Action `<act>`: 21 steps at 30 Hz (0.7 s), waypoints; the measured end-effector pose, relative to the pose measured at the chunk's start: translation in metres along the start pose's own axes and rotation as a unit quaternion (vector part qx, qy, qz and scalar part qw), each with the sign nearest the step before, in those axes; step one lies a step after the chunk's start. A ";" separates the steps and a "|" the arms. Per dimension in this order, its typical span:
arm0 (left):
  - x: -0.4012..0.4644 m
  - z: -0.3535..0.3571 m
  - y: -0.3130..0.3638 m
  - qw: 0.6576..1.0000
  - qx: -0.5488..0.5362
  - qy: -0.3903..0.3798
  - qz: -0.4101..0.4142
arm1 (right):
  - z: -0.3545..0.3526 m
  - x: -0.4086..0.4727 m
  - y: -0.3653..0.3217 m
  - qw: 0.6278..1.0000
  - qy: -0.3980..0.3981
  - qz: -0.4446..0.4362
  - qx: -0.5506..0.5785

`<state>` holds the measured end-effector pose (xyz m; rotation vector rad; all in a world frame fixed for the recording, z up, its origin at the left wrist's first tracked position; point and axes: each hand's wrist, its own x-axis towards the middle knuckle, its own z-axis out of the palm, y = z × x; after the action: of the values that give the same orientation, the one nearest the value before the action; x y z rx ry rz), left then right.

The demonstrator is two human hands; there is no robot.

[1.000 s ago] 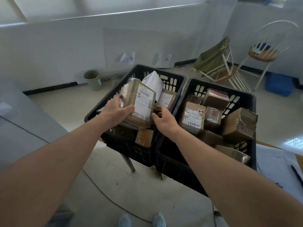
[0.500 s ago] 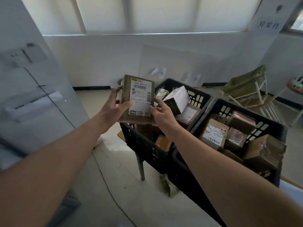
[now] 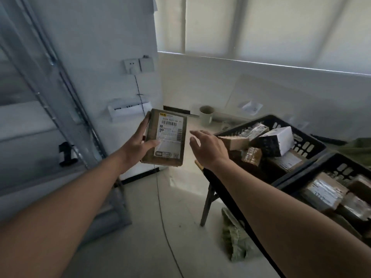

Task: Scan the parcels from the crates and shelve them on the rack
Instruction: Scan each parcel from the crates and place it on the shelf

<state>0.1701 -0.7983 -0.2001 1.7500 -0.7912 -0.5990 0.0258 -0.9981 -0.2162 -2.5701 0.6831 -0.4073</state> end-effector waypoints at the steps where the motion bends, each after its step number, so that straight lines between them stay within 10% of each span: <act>1: -0.015 -0.012 -0.004 1.000 0.001 0.010 0.001 | 0.006 -0.003 -0.014 1.000 -0.011 -0.012 -0.019; 21: -0.263 -0.204 -0.084 0.985 -0.008 0.165 -0.045 | 0.136 -0.078 -0.261 0.970 -0.137 -0.173 -0.100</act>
<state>0.1642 -0.4556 -0.2150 1.8174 -0.4772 -0.3586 0.1166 -0.7074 -0.2176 -2.8692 0.1844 -0.0850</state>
